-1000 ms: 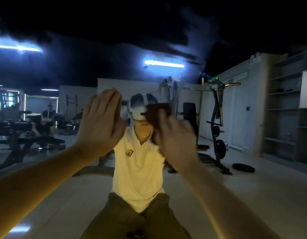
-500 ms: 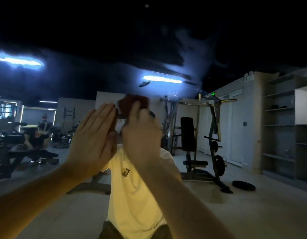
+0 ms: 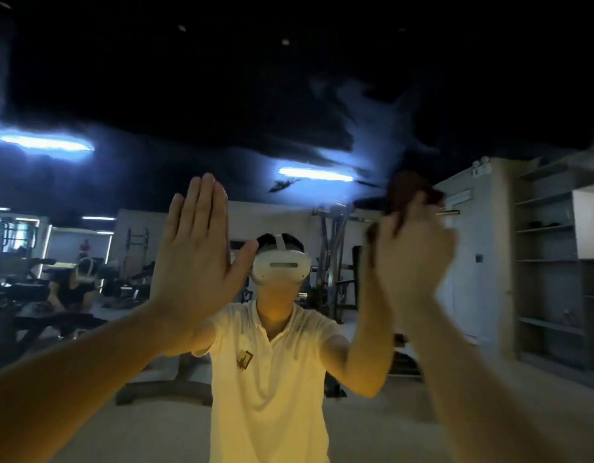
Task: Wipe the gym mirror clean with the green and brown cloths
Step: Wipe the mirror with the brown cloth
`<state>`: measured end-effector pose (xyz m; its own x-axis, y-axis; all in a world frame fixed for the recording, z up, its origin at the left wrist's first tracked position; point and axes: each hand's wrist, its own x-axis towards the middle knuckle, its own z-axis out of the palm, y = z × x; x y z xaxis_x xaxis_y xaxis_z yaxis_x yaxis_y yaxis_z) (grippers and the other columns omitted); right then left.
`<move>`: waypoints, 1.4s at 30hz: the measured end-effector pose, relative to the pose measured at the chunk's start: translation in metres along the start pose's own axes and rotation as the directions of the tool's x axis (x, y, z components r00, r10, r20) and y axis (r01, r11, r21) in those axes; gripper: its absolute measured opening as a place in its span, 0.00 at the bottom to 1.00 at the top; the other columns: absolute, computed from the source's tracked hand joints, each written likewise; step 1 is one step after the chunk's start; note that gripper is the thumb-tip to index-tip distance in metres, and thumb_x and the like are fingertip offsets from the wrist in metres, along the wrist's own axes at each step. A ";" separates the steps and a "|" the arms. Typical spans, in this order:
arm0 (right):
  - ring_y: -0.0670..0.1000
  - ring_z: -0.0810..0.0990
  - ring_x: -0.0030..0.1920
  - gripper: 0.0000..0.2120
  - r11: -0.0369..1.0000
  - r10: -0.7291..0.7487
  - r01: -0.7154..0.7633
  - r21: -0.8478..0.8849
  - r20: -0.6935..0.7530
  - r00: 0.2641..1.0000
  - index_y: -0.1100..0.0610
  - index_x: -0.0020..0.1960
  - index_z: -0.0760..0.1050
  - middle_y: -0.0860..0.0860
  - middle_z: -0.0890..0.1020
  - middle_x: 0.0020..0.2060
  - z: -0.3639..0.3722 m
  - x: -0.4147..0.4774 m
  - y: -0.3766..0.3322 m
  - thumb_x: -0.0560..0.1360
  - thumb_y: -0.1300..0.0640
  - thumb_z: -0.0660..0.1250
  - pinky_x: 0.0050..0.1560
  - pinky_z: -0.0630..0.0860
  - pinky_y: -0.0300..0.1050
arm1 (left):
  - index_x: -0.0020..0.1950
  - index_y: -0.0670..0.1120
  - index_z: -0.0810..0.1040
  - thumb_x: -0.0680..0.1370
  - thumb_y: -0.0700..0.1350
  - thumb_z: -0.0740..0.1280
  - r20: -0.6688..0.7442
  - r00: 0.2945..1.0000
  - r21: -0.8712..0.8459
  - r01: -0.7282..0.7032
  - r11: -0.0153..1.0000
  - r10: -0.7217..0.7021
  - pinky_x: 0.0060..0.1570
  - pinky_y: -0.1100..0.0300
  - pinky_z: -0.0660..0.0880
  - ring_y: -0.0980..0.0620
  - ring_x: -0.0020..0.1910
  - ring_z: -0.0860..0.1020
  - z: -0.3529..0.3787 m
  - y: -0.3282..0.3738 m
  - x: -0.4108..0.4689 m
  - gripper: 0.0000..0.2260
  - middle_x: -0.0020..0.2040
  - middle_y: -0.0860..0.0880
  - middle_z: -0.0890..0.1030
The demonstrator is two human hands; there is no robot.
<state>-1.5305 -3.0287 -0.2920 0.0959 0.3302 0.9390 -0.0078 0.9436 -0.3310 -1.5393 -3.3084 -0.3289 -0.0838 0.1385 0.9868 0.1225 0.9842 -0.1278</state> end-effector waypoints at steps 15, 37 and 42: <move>0.54 0.70 0.32 0.19 0.960 -0.278 0.279 0.002 0.087 0.957 0.61 0.66 0.76 0.54 0.72 0.37 -0.014 0.070 0.044 0.81 0.51 0.59 0.42 0.66 0.48 | 0.84 0.39 0.46 0.85 0.61 0.47 0.020 0.996 0.022 -0.085 0.996 0.084 0.82 0.45 0.45 0.45 0.84 0.44 -0.001 -0.013 -0.005 0.35 0.85 0.41 0.45; 0.55 0.81 0.44 0.25 0.972 -0.146 0.129 0.194 0.077 0.986 0.56 0.73 0.70 0.55 0.80 0.49 0.006 0.072 -0.028 0.82 0.45 0.52 0.50 0.81 0.54 | 0.84 0.37 0.48 0.84 0.63 0.46 -0.046 0.999 0.003 0.008 1.000 -0.008 0.82 0.44 0.47 0.43 0.84 0.46 0.003 0.011 0.040 0.37 0.84 0.38 0.48; 0.52 0.81 0.38 0.26 0.743 -0.650 0.602 0.293 0.097 0.754 0.59 0.68 0.77 0.54 0.81 0.44 -0.004 -0.036 -0.024 0.80 0.45 0.56 0.40 0.79 0.48 | 0.83 0.35 0.50 0.84 0.62 0.50 -0.067 0.998 0.021 -0.008 1.000 0.009 0.82 0.50 0.41 0.41 0.84 0.49 -0.001 0.009 0.041 0.37 0.84 0.36 0.51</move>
<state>-1.5298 -3.0636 -0.3182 -0.0188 -0.3616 0.9321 -0.2400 0.9067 0.3469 -1.5410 -3.2940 -0.2898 -0.0162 0.1398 0.9901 0.1024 0.9852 -0.1374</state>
